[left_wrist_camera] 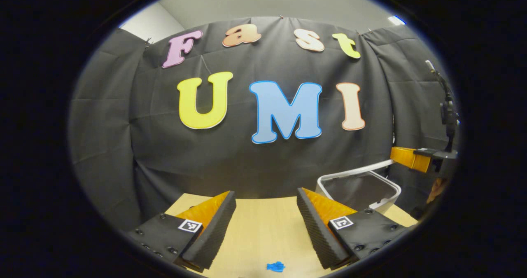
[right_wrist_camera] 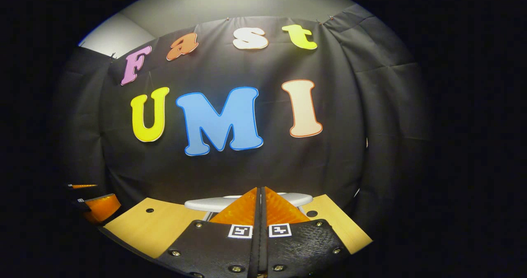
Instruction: Press the lid of the desktop garbage bin to open it, pick up the crumpled paper on the desktop and throw it into the bin, then pick up the pop can on the desktop and drop it into the bin, and finally close the garbage bin lid.
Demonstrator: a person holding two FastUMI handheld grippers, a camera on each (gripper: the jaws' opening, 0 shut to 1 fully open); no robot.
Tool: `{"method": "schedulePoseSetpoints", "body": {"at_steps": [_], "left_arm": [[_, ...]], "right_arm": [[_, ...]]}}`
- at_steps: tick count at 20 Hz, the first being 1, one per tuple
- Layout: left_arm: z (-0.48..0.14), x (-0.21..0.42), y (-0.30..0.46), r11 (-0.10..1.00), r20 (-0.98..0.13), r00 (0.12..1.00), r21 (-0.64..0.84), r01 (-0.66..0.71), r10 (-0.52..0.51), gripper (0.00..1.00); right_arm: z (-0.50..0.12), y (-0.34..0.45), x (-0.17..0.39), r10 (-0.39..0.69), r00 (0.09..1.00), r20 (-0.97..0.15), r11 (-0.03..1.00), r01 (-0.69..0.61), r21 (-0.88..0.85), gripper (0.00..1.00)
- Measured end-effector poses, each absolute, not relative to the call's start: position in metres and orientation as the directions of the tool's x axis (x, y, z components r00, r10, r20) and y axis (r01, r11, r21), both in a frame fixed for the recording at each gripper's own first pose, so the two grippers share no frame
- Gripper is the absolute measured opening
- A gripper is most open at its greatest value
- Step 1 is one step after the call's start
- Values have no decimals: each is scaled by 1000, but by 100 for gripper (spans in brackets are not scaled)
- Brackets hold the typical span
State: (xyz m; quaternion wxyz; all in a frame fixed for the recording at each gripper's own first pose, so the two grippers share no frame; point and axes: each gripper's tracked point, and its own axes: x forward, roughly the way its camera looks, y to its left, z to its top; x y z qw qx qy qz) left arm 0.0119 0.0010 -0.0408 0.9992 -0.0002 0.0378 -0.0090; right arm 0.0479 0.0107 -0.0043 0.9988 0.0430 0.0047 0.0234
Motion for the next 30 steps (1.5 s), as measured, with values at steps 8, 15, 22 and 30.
{"method": "schedulePoseSetpoints", "body": {"at_steps": [8, 15, 22, 30], "left_arm": [[-65, 13, 0, 1000, -112, 993, 7, 28, -27, 100], [-138, 11, -8, 998, -261, 963, -9, 68, -68, 100], [-246, 2, -19, 993, -452, 885, -23, 112, -110, 100], [-341, -7, -17, 991, -610, 782, -111, 75, -127, 100]], "right_arm": [[3, 9, 37, 49, 999, 10, 995, -50, 92, 0], [2, 17, 31, 69, 998, 4, 996, -69, 60, 0], [-1, 8, 25, 55, 998, -13, 998, -55, 25, 0], [-6, -13, 18, -1, 1000, -32, 1000, 1, 3, 1]]}}
